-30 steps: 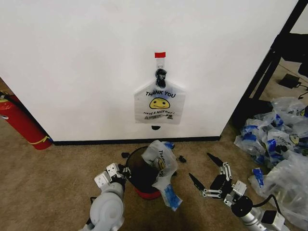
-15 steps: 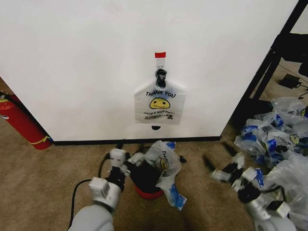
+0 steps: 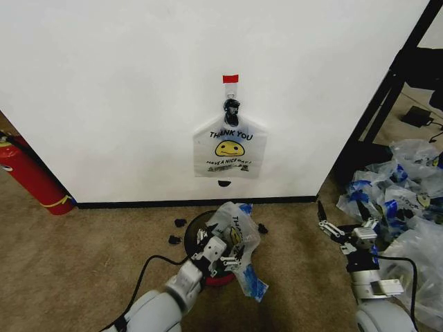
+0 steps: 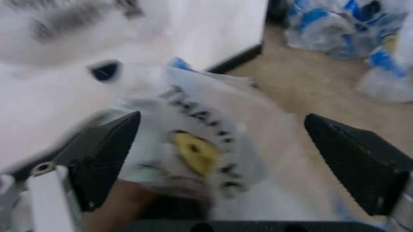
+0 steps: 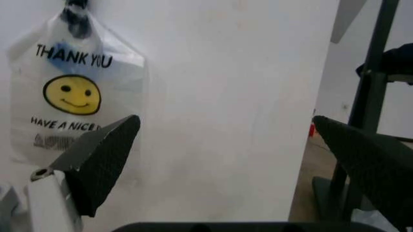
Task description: Pick up the garbage bag from the wall and place it over the trash bin.
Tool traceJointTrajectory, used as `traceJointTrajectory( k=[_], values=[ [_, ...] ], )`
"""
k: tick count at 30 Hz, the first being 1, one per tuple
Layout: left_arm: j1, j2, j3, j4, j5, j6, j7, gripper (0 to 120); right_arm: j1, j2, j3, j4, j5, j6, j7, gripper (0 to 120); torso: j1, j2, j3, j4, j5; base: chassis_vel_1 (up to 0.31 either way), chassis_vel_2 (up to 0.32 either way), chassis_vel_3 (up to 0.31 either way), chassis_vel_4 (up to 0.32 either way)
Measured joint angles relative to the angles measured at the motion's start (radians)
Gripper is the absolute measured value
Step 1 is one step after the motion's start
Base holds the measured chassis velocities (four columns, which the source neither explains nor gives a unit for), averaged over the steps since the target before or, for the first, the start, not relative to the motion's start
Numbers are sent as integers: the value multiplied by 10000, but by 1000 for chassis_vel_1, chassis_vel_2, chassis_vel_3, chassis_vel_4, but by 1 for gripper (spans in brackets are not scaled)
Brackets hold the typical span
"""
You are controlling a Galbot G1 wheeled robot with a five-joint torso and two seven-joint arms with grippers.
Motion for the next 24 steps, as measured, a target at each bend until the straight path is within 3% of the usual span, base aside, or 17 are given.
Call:
traceJointTrajectory(
  k=[4,8,13,19,23,24],
  values=[
    [-1520,-690,1559,485,-2015,457,-1093,95,522,-216,-9,-922,264,361,-614,100,0,0,1,-1,0,0,0,0,0],
    [-2423,-1294,2388,1025,-2639,697,-1622,95,776,-376,-149,-1119,628,268,-833,100,0,0,0,-5,-3,0,0,0,0],
    [-2984,-1390,2666,1274,-2717,959,-2040,88,909,-325,-266,-1100,552,222,-1082,100,0,0,-1,3,-4,0,0,0,0],
    [-3114,-923,2840,1381,-2049,1802,-2110,62,1053,-250,-350,-1113,537,111,-1162,100,0,0,0,4,-2,0,0,0,0],
    [-3029,-874,2933,1220,-1982,2056,-2160,53,1096,-215,-356,-1097,529,61,-1164,100,0,0,-1,2,-3,0,0,0,0],
    [-2975,-869,2974,1121,-1939,2163,-2173,45,1089,-187,-356,-1049,520,35,-1164,100,0,0,-1,-2,-3,0,0,0,0]
  ],
)
